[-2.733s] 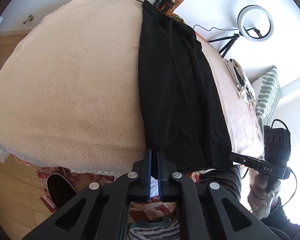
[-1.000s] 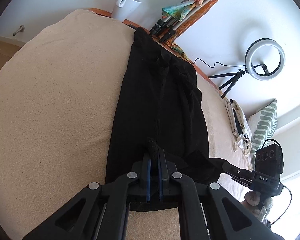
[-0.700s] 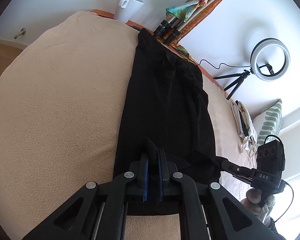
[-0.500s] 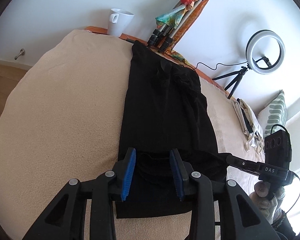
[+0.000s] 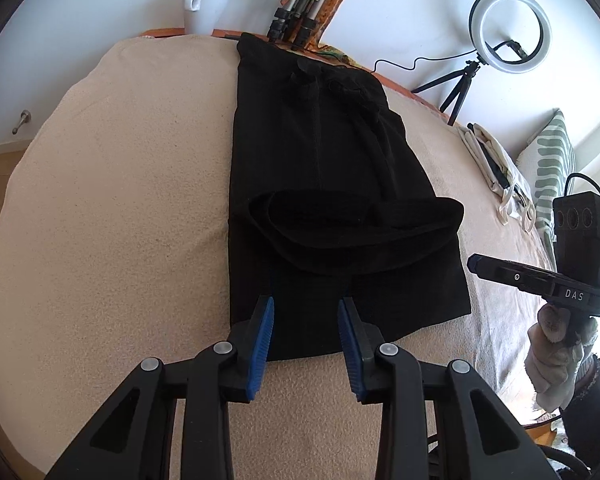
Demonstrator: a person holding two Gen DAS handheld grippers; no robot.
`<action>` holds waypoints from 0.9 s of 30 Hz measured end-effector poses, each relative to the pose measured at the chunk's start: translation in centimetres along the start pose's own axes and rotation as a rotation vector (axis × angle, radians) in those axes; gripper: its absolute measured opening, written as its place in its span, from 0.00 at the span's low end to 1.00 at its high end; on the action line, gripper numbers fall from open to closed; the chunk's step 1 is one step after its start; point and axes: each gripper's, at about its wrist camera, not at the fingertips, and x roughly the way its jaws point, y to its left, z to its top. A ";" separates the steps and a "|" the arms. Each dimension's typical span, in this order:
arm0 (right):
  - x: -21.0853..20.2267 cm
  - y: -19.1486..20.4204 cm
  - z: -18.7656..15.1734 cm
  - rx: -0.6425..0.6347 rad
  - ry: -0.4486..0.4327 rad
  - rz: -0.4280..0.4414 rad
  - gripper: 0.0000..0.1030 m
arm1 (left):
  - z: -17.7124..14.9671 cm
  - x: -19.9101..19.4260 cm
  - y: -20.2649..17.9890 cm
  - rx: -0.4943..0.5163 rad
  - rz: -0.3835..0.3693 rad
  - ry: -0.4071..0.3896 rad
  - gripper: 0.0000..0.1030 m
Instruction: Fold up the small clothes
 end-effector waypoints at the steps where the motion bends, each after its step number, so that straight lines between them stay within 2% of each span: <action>1: 0.6 0.0 -0.1 -0.003 0.010 0.003 0.26 | 0.0 0.3 -0.1 0.005 -0.001 0.013 0.31; 4: 2.1 0.2 -0.2 -0.010 0.032 0.007 0.26 | 0.2 0.9 -0.4 0.041 0.042 0.026 0.31; 8: 3.1 0.6 0.2 -0.029 0.036 0.002 0.26 | 1.5 1.7 -0.1 0.059 0.062 0.036 0.31; 14: 3.9 0.5 1.6 -0.025 0.007 -0.009 0.26 | 4.5 2.0 0.4 0.096 0.094 -0.019 0.31; 23: 2.3 -2.0 4.2 0.048 -0.108 -0.157 0.26 | 7.3 3.2 1.9 0.098 0.182 -0.084 0.31; 27: 1.2 -2.0 4.3 0.026 -0.122 -0.179 0.26 | 7.8 2.1 2.7 0.086 0.169 -0.117 0.31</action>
